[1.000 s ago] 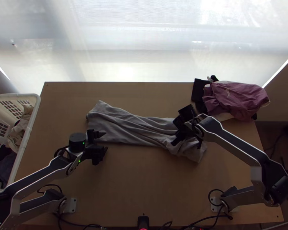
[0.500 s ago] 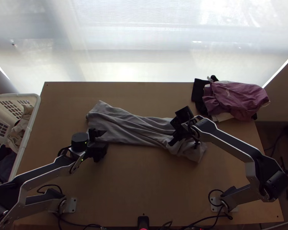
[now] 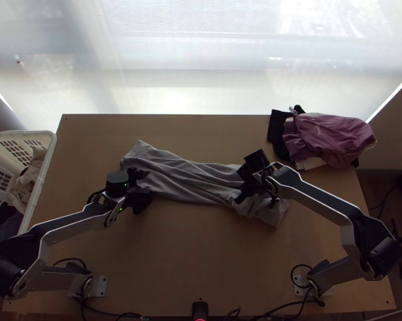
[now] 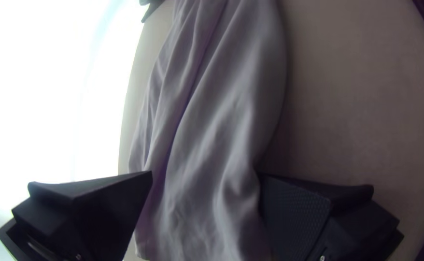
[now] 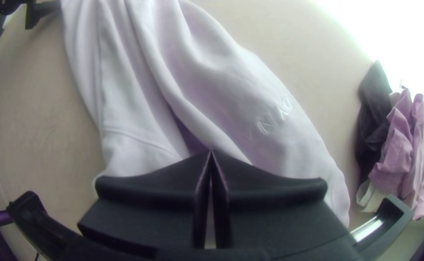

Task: Fold the t-shirt

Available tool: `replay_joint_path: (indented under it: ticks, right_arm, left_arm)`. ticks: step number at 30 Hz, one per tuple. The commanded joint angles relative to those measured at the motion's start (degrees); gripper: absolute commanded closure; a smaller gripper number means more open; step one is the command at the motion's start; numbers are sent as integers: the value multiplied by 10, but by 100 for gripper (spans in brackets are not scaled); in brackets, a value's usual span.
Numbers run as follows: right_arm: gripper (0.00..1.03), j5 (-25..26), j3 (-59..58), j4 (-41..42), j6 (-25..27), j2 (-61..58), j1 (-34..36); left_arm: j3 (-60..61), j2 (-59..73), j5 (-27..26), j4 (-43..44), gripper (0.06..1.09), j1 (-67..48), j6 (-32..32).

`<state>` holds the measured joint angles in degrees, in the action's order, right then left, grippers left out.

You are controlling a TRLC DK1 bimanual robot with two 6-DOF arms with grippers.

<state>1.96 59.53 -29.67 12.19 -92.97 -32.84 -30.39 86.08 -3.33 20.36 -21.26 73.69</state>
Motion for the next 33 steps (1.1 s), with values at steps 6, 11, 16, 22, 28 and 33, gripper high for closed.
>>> replay_joint_path:
  ticks: [6, 11, 16, 22, 28, 33]
  right_arm:
    - [100, -1, -23, 32, -7, -18, 1]
    - [100, -1, -24, 32, -6, -18, 3]
    - [100, -5, -31, 44, -7, -27, 3]
    - [100, -14, -34, 50, -9, -32, 3]
    - [100, -26, -32, 50, -10, -35, 3]
    - [100, -46, -26, 46, -10, -34, 4]
  left_arm:
    - [-77, 75, 24, -28, 11, 17, 10]
    - [-101, 102, 38, -31, 15, 17, 10]
    - [-111, 103, 39, -52, 56, 17, 6]
    - [-115, 107, 35, -41, 96, 24, 5]
    - [-121, 73, 35, -31, 99, 24, 1]
    - [-118, 14, 30, -45, 100, 17, 41]
